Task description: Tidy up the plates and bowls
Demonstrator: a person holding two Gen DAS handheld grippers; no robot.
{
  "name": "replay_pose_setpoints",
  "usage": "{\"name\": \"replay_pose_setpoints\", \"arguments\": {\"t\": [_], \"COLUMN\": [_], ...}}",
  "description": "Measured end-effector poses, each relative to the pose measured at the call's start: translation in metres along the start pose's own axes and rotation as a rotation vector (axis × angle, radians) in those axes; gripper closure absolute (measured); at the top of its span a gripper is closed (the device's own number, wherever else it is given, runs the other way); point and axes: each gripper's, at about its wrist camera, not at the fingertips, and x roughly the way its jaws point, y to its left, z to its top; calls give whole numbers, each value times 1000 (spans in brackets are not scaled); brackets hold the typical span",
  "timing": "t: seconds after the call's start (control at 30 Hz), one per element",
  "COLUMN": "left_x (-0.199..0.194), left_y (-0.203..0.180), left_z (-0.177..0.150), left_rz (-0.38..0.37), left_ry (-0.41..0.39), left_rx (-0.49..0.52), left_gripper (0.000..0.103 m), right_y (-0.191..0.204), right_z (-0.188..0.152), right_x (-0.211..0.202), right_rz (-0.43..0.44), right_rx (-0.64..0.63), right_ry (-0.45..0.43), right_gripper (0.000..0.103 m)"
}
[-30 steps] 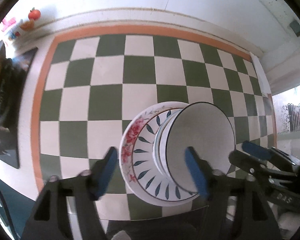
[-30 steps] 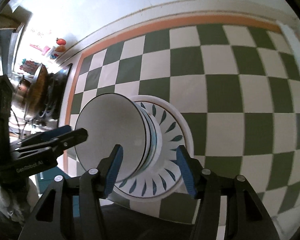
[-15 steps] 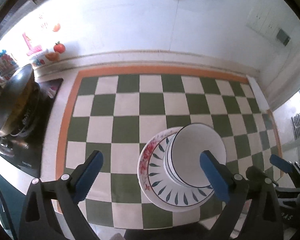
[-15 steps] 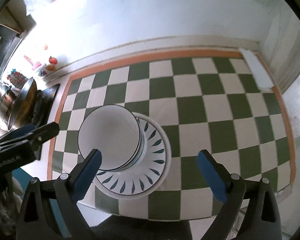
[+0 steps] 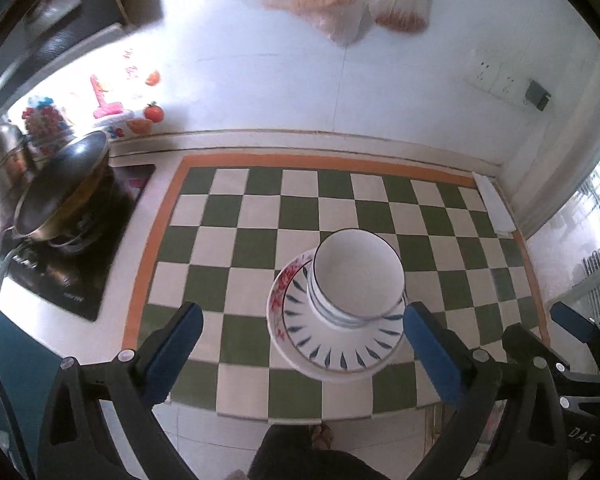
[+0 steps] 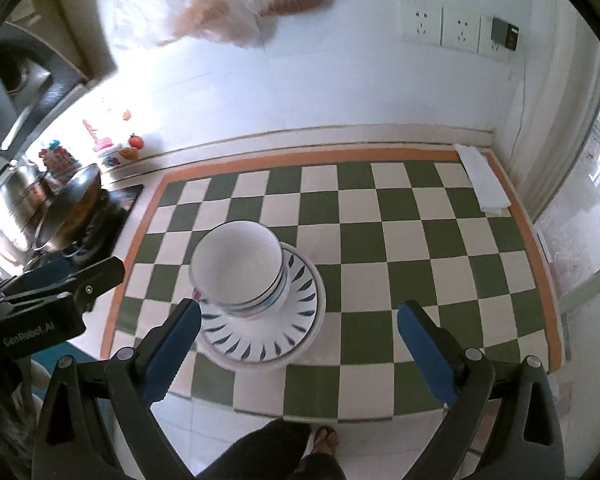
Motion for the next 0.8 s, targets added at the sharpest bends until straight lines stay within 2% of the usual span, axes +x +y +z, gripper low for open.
{"name": "replay_pose_setpoints", "arguments": {"t": [0.37, 0.63, 0.8], "left_x": [-112, -162, -189], "left_y": [-4, 8, 16], "left_z": [-59, -103, -132], "left_rz": [36, 30, 43], "left_ry": [-115, -141, -156], "left_rx": [13, 11, 5], "left_gripper": [0, 0, 0], "right_y": [14, 36, 50], "right_z": [-57, -114, -146], "right_x": [-121, -198, -230], "right_rz": [4, 1, 9], "right_rx": [-45, -41, -32], "right_ry": [-107, -172, -177], "right_gripper": [2, 2, 2]}}
